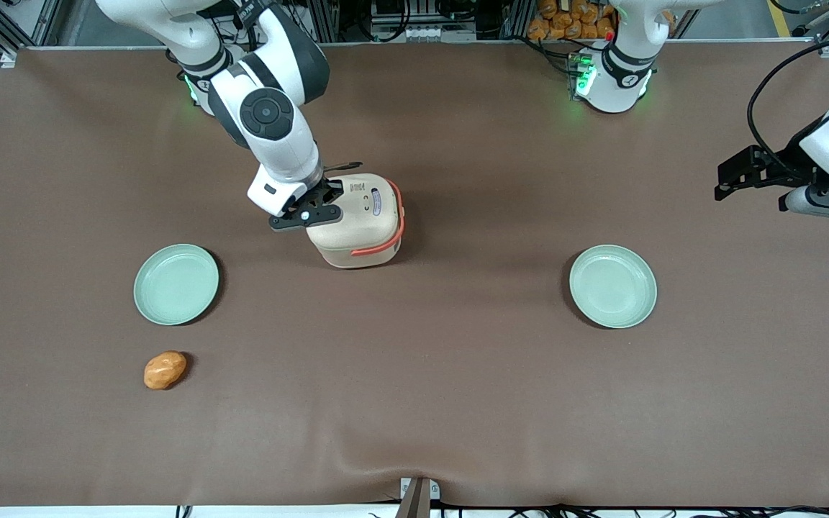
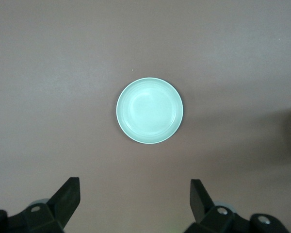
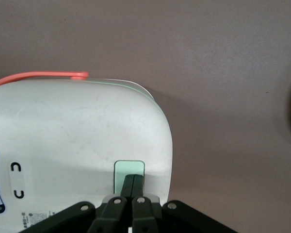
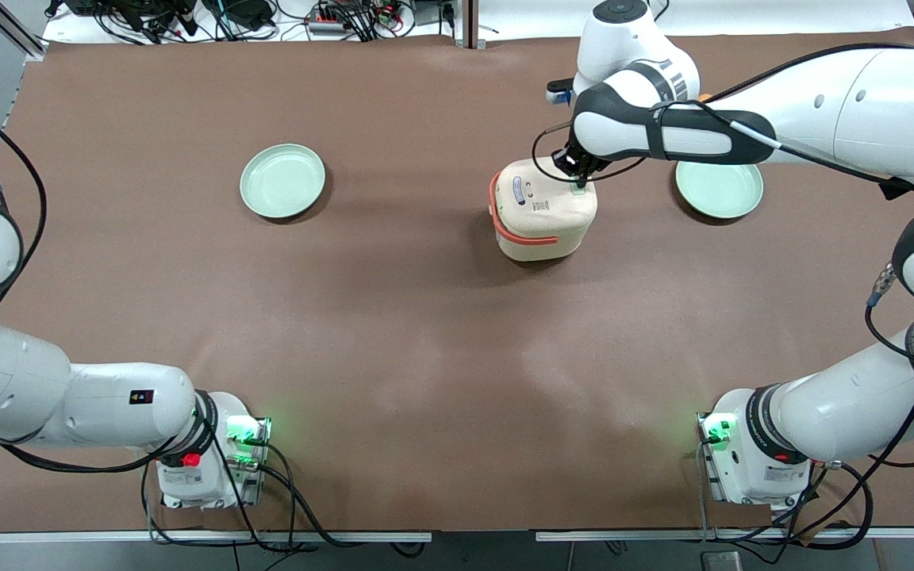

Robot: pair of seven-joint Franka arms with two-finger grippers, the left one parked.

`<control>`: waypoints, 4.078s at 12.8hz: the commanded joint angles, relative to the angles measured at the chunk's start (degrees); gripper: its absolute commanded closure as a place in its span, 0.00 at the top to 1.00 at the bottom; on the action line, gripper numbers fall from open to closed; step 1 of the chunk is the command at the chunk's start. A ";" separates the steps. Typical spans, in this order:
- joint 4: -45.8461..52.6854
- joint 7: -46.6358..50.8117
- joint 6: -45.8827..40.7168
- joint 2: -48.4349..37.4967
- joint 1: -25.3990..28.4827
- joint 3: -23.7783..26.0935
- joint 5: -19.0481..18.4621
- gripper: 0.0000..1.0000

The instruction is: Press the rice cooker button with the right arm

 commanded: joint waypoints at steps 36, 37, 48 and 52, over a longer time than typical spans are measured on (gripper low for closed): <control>26.65 -33.92 -36.30 -13.64 -12.24 -26.54 4.54 1.00; 26.82 -34.54 -36.82 -13.73 -11.89 -27.50 4.54 1.00; 27.70 -34.64 -37.36 -13.64 -10.21 -28.56 4.46 1.00; 27.88 -34.72 -37.36 -13.55 -10.21 -28.56 4.54 1.00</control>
